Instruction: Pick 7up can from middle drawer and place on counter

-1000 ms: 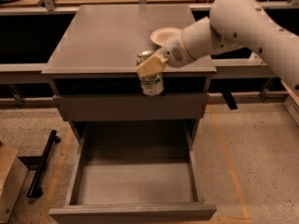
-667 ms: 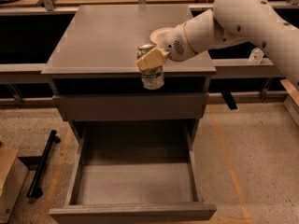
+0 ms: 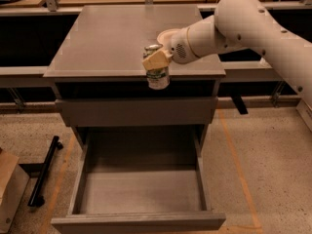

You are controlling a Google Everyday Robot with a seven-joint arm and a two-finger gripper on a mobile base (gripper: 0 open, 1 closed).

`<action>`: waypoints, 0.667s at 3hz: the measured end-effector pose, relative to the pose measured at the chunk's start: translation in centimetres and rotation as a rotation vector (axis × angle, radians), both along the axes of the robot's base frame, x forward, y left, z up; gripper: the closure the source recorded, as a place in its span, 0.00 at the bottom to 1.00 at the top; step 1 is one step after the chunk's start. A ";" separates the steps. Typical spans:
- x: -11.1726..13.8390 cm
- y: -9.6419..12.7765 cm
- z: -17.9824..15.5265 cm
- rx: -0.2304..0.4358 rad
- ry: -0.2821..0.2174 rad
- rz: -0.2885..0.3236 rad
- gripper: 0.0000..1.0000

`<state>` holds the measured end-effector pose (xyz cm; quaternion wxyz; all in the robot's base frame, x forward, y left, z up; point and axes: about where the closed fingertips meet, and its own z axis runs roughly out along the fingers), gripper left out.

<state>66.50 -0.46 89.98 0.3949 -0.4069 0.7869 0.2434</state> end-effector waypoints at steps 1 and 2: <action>3.4 -0.3 1.5 0.006 -0.062 -0.042 1.00; 6.3 -0.4 3.4 0.001 -0.122 -0.059 1.00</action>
Offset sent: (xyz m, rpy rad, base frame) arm 0.0966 -0.0110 0.0622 -0.0038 -0.2010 -0.0870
